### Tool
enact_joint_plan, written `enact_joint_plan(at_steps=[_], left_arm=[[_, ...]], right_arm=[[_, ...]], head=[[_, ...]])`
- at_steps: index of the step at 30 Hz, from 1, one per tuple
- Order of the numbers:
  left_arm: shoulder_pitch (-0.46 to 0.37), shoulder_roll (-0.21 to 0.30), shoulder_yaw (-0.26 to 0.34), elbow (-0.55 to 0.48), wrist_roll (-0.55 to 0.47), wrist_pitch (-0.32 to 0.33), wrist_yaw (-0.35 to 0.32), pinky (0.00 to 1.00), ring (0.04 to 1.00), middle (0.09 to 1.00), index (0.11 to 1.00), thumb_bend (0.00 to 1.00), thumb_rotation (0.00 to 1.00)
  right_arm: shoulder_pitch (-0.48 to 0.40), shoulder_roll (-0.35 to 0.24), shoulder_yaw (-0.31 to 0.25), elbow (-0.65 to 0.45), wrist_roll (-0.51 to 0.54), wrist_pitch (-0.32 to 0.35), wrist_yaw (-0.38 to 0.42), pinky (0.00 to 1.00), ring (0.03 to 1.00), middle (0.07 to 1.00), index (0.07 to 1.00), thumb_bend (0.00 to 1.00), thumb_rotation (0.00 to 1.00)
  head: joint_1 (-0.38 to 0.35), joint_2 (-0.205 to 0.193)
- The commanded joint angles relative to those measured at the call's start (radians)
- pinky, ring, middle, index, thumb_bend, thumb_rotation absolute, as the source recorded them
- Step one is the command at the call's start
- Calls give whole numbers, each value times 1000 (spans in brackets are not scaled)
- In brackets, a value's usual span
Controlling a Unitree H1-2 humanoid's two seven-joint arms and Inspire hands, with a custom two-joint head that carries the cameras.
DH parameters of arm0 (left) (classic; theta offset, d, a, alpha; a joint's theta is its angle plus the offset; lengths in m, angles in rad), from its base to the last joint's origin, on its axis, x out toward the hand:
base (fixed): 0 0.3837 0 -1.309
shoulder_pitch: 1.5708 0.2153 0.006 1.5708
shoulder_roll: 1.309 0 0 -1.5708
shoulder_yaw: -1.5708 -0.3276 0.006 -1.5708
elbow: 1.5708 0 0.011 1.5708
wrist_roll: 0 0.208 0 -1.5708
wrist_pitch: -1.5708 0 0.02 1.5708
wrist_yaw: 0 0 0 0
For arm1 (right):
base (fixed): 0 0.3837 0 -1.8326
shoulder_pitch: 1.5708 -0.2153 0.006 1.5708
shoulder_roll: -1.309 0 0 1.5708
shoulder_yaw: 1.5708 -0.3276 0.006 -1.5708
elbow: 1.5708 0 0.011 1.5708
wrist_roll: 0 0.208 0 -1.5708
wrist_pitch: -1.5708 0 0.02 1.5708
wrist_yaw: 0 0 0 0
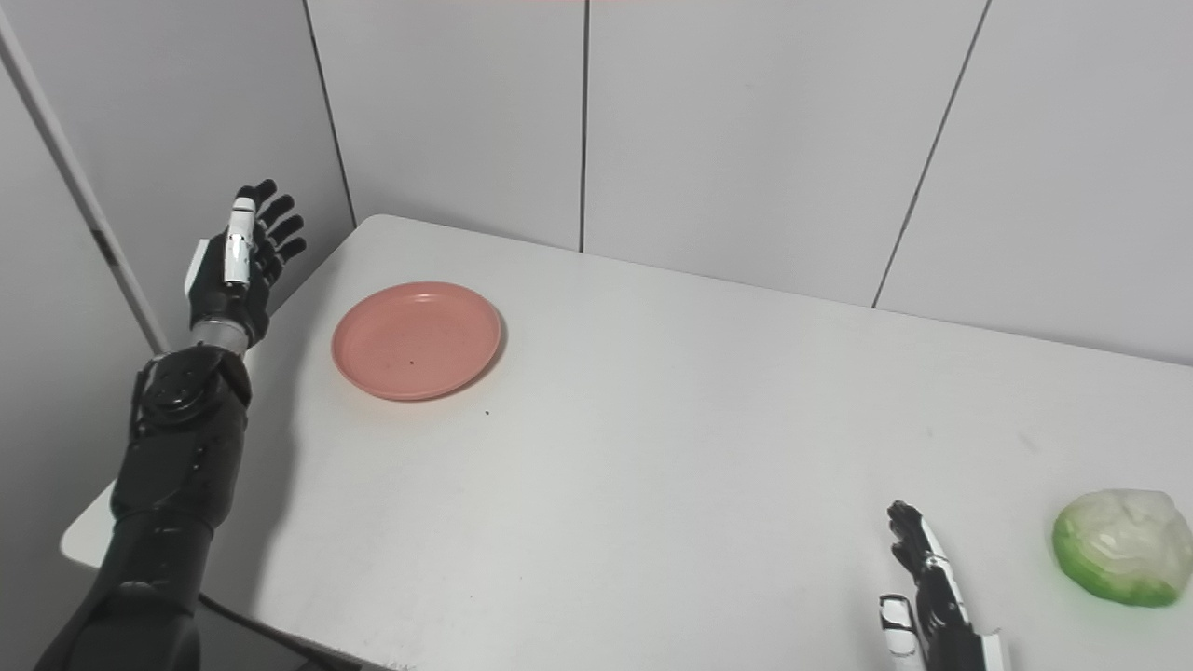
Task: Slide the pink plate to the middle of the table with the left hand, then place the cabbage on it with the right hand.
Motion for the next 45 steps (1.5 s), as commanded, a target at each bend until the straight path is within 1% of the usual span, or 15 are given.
enact_joint_plan(at_steps=[1, 5, 8, 10, 13, 16, 19, 22, 26, 29, 33, 35, 38, 41, 45], left_arm=[[-54, 46, 4, -7, -10, -45, -4, 884, 901, 918, 899, 396, 1000], [-60, 47, 6, 29, -21, -44, -7, 876, 903, 924, 909, 397, 1000], [-63, 47, 0, 51, -21, -45, 0, 881, 903, 916, 896, 412, 1000], [-67, 42, -1, 62, -21, -34, 13, 863, 889, 893, 875, 418, 983], [-68, 40, -7, 70, -17, -16, 22, 855, 880, 883, 870, 426, 977], [-67, 44, -18, 89, -22, -21, 3, 855, 873, 886, 875, 410, 998], [-67, 44, -24, 102, -26, -25, -4, 844, 868, 884, 870, 406, 1000], [-68, 41, -32, 120, -16, -34, 4, 830, 860, 879, 867, 405, 1000], [-70, 31, -34, 141, -17, -54, 13, 811, 845, 865, 856, 401, 964], [-65, 24, -36, 154, -28, -60, -2, 827, 853, 871, 858, 401, 969], [-61, 22, -42, 203, -33, -95, -25, 853, 875, 884, 869, 408, 981], [-58, 19, -40, 212, -43, -90, -29, 836, 869, 881, 870, 400, 973], [-57, 18, -42, 229, -44, -92, -30, 834, 872, 885, 875, 381, 984], [-57, 19, -45, 253, -46, -102, -34, 839, 882, 899, 884, 390, 999], [-59, 15, -44, 271, -55, -100, -35, 841, 879, 900, 891, 381, 1000]], right_arm=[[-72, -27, -28, 61, 2, 53, 2, 902, 912, 904, 892, 282, 1000], [-72, -25, -28, 59, 7, 53, 4, 904, 912, 905, 893, 302, 1000], [-71, -25, -28, 57, 15, 55, 8, 913, 917, 909, 896, 281, 1000], [-71, -25, -28, 57, 8, 53, 5, 911, 916, 908, 896, 283, 1000], [-71, -26, -28, 58, 4, 51, 5, 906, 915, 907, 895, 288, 1000], [-71, -24, -29, 62, 6, 43, 3, 903, 912, 904, 891, 296, 1000], [-69, -24, -28, 56, 5, 51, 3, 912, 917, 907, 893, 293, 1000], [-70, -25, -28, 57, -1, 48, 2, 913, 917, 907, 894, 299, 1000], [-70, -25, -28, 57, -7, 46, 0, 894, 911, 904, 891, 301, 1000], [-70, -24, -28, 54, -13, 45, -2, 889, 906, 899, 887, 303, 1000], [-70, -23, -28, 55, -8, 41, 0, 888, 906, 900, 887, 309, 1000], [-68, -22, -28, 51, -9, 50, 0, 893, 909, 901, 888, 322, 1000], [-67, -22, -27, 41, -10, 58, 2, 897, 911, 904, 891, 306, 1000], [-65, -21, -28, 34, -7, 68, 3, 894, 909, 902, 889, 290, 1000], [-65, -21, -27, 38, -14, 57, 0, 887, 906, 900, 889, 311, 1000]], head=[[0, 2], [-2, 7], [-1, 8], [-1, 10], [-2, 11], [-2, 13], [-3, 14], [-3, 17], [-5, 19], [-6, 21], [-7, 22], [-7, 23], [-8, 25], [-8, 26], [-9, 28]])
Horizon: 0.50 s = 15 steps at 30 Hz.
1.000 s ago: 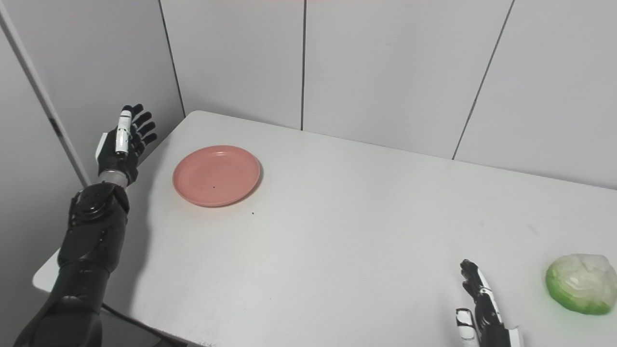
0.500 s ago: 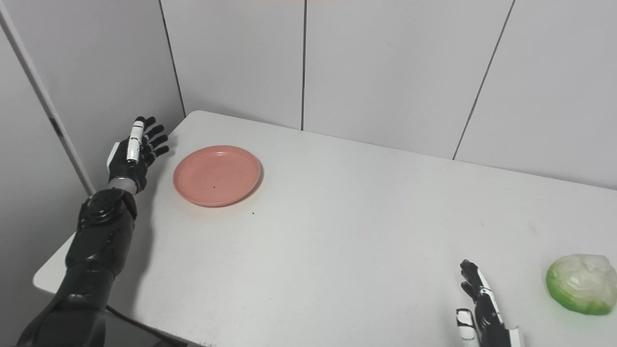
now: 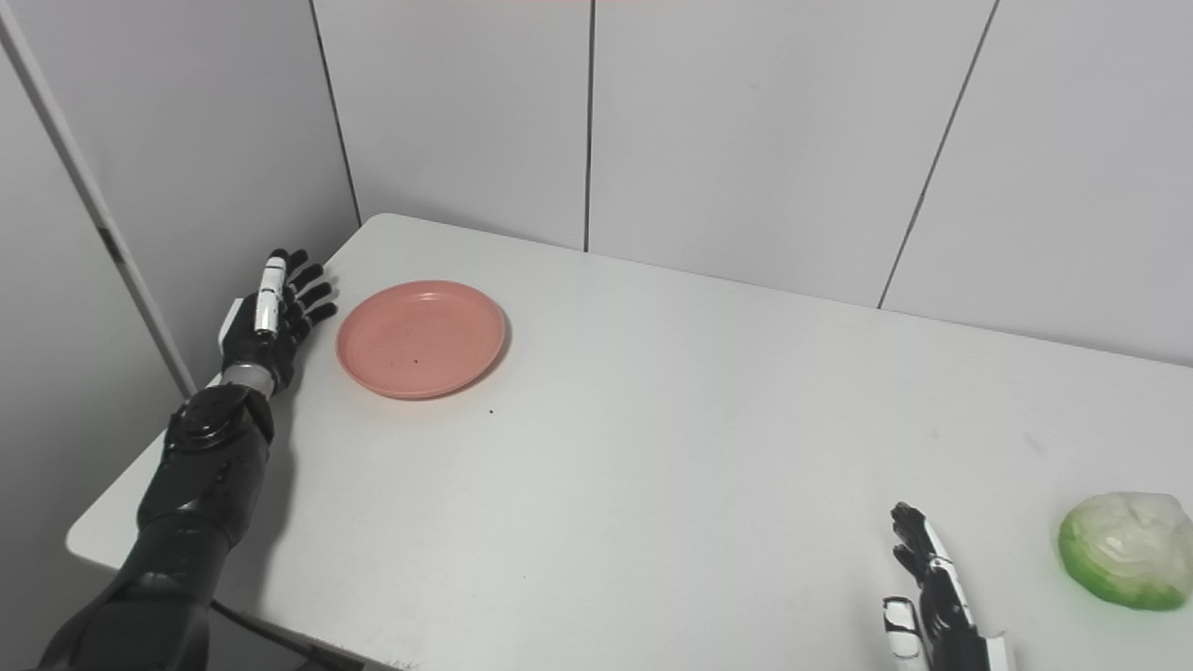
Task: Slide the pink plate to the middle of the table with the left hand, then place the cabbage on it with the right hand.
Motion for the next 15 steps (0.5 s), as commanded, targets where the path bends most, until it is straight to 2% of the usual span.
enact_joint_plan(at_steps=[1, 8, 11, 15], left_arm=[[-38, 19, -1, 5, -4, -24, -10, 844, 878, 898, 891, 384, 1000], [-36, 16, -44, 76, 28, -70, -13, 851, 874, 886, 868, 414, 987], [-26, 5, -60, 90, 10, -83, -62, 864, 885, 896, 882, 421, 997], [-21, -22, -67, 82, 5, -82, -56, 847, 870, 887, 876, 398, 909]], right_arm=[[-66, -21, -27, 39, -7, 60, -3, 887, 905, 900, 888, 314, 1000], [-65, -21, -25, 30, -6, 71, 2, 887, 907, 903, 890, 291, 1000], [-67, -17, -26, 34, -11, 60, -3, 880, 902, 897, 884, 291, 1000], [-69, -15, -25, 37, -17, 57, -6, 875, 899, 893, 882, 284, 1000]], head=[[0, 1], [-3, 4], [-6, 5], [-9, 6]])
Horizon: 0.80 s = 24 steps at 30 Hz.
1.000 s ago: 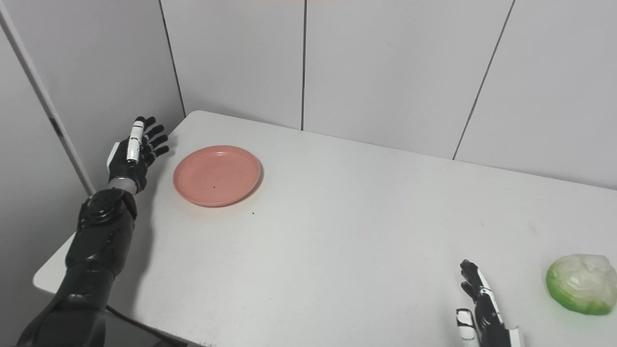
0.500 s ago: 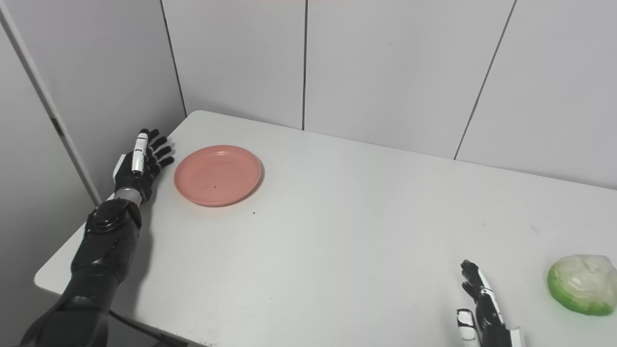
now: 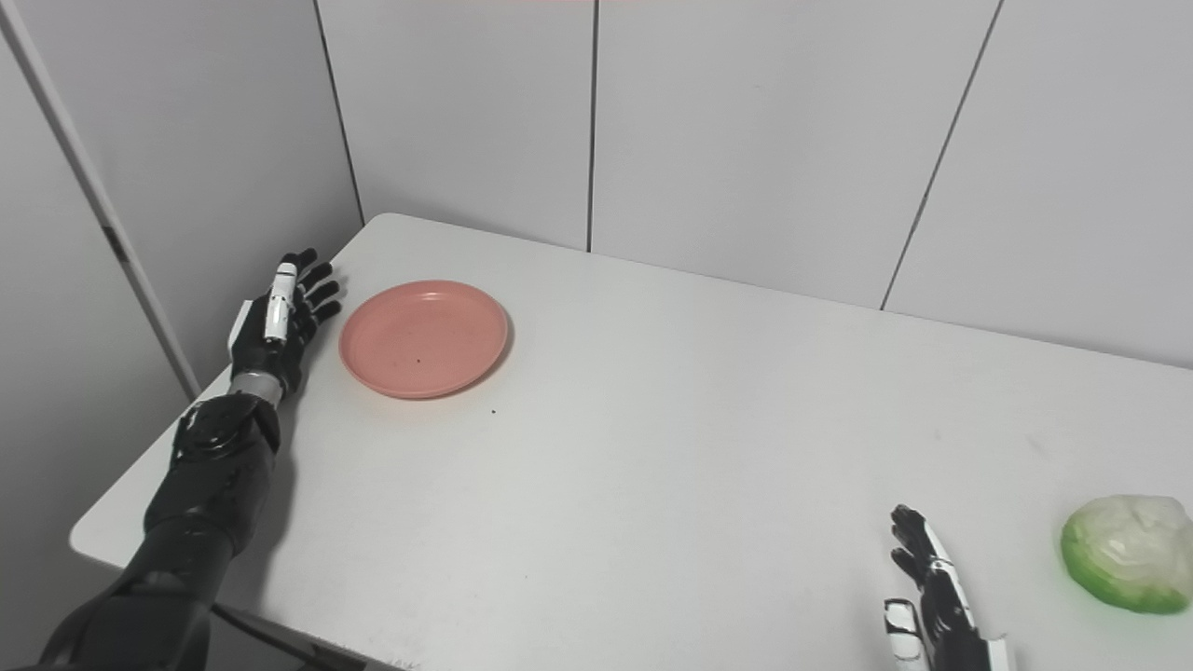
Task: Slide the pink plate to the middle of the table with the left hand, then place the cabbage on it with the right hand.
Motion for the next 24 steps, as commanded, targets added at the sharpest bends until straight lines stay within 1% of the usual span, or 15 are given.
enact_joint_plan(at_steps=[1, 4, 7, 9, 11, 13, 16, 18, 21, 24], left_arm=[[-14, -27, -16, 2, -4, 16, -17, 851, 872, 891, 883, 392, 923], [-12, -48, -22, -7, -17, 32, -28, 863, 878, 896, 889, 373, 945], [3, -78, -31, -58, -19, 63, -22, 872, 880, 892, 878, 379, 942], [14, -86, -43, -82, -16, 70, -30, 885, 894, 906, 889, 413, 973], [23, -97, -52, -110, -20, 93, -31, 889, 898, 909, 894, 415, 995], [27, -106, -57, -129, -26, 115, -34, 885, 896, 906, 894, 414, 998], [30, -117, -63, -145, -33, 128, -51, 889, 901, 910, 899, 414, 1000], [33, -125, -64, -156, -35, 139, -52, 877, 893, 905, 891, 419, 1000], [40, -140, -70, -192, -33, 174, -43, 859, 884, 897, 887, 416, 1000], [46, -154, -69, -217, -41, 193, -47, 868, 887, 899, 889, 412, 1000]], right_arm=[[-71, -15, -22, 36, -11, 60, -4, 874, 899, 894, 884, 279, 1000], [-69, -11, -22, 34, -11, 61, -5, 874, 900, 895, 884, 282, 1000], [-66, -8, -23, 28, -9, 70, -4, 878, 900, 894, 882, 299, 1000], [-65, -7, -22, 23, -11, 73, -3, 881, 902, 895, 883, 302, 1000], [-62, -5, -22, 15, -17, 82, -5, 879, 902, 895, 883, 321, 1000], [-61, -2, -22, 9, -20, 90, -4, 878, 901, 893, 881, 325, 1000], [-60, 1, -22, 4, -19, 98, -4, 881, 902, 892, 881, 338, 1000], [-62, 2, -21, 7, -20, 95, -6, 879, 900, 891, 880, 332, 1000], [-64, 1, -20, 13, -23, 87, -7, 873, 898, 892, 883, 315, 1000], [-60, 3, -19, -2, -25, 102, -4, 872, 900, 895, 885, 299, 1000]], head=[[-4, 2], [-6, 4], [-9, 8], [-11, 9], [-15, 12], [-17, 14], [-20, 17], [-20, 17], [-25, 20], [-31, 22]])
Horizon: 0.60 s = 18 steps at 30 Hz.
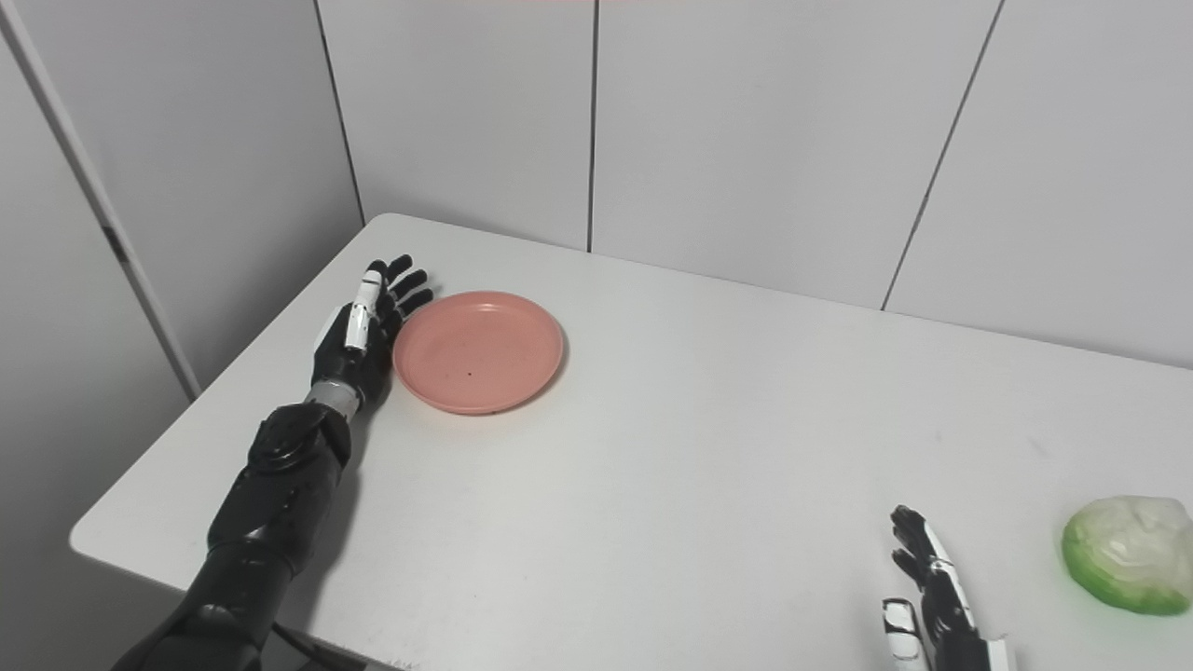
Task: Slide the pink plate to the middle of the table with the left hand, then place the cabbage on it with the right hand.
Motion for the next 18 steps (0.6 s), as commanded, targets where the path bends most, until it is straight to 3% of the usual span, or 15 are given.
enact_joint_plan(at_steps=[1, 8, 18], left_arm=[[10, -18, -13, 0, -12, 57, -11, 870, 887, 899, 890, 412, 1000], [22, -50, -42, -40, -19, 84, -48, 921, 913, 922, 916, 425, 1000], [38, -110, -93, -131, -23, 163, -57, 930, 917, 928, 924, 410, 1000]], right_arm=[[-65, -2, -15, 15, -13, 78, -4, 872, 901, 896, 886, 296, 1000], [-65, 1, -10, 22, -10, 57, -2, 869, 901, 897, 885, 295, 1000], [-59, 18, -3, -8, -51, 95, -18, 855, 890, 888, 879, 321, 1000]], head=[[-4, 3], [-27, 13], [-82, 35]])
